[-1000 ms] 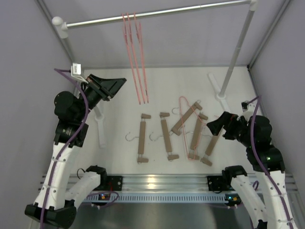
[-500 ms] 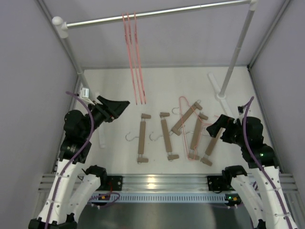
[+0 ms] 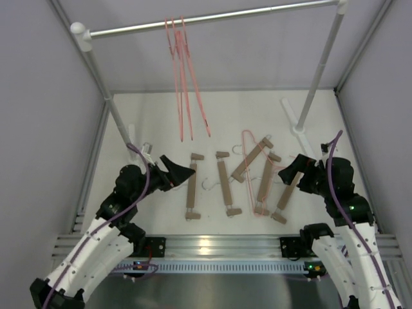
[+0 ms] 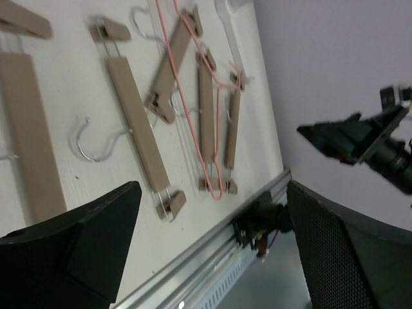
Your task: Organize the hangers
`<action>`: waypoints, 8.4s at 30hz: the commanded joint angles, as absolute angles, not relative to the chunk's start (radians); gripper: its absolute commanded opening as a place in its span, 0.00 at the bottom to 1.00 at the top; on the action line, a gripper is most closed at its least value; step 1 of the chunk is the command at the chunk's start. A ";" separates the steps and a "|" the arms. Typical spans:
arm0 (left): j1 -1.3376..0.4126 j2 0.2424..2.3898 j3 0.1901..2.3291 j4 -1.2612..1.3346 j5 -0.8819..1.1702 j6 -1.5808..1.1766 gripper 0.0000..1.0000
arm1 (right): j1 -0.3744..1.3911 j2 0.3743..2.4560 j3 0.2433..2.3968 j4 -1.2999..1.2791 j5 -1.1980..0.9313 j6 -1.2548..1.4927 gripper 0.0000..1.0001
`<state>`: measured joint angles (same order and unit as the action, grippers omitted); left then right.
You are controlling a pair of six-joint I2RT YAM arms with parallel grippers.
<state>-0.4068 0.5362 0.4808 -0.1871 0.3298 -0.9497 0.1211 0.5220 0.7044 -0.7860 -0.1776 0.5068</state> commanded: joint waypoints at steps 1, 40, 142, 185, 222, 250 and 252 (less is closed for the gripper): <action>-0.631 0.625 0.465 -0.120 0.100 -0.948 0.98 | 0.113 0.534 0.706 -0.719 -0.167 0.525 1.00; -1.345 1.945 1.321 -0.074 -0.544 -0.634 0.51 | 0.112 0.472 0.945 -0.908 -0.043 0.491 1.00; -1.338 2.014 1.276 -0.259 -0.765 -0.595 0.26 | 0.113 0.422 0.902 -0.923 -0.067 0.489 0.99; -1.341 1.597 1.129 -0.193 -0.635 -0.557 0.00 | 0.113 0.426 0.905 -0.919 -0.067 0.491 0.99; -1.345 0.577 0.669 -0.601 -0.687 -0.965 0.00 | 0.113 0.489 0.943 -0.896 -0.087 0.482 1.00; -1.345 0.534 0.972 -0.657 -0.959 -0.893 0.00 | 0.112 0.489 0.936 -0.894 -0.109 0.468 0.99; -1.345 0.572 1.015 -0.621 -0.933 -0.823 0.00 | 0.112 0.492 0.936 -0.896 -0.115 0.469 0.99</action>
<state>-1.3434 0.5213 0.9501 -0.7349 -0.9443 -0.9623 0.1211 0.4854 0.9115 -0.9092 -0.1005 0.4805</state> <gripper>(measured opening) 0.035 0.993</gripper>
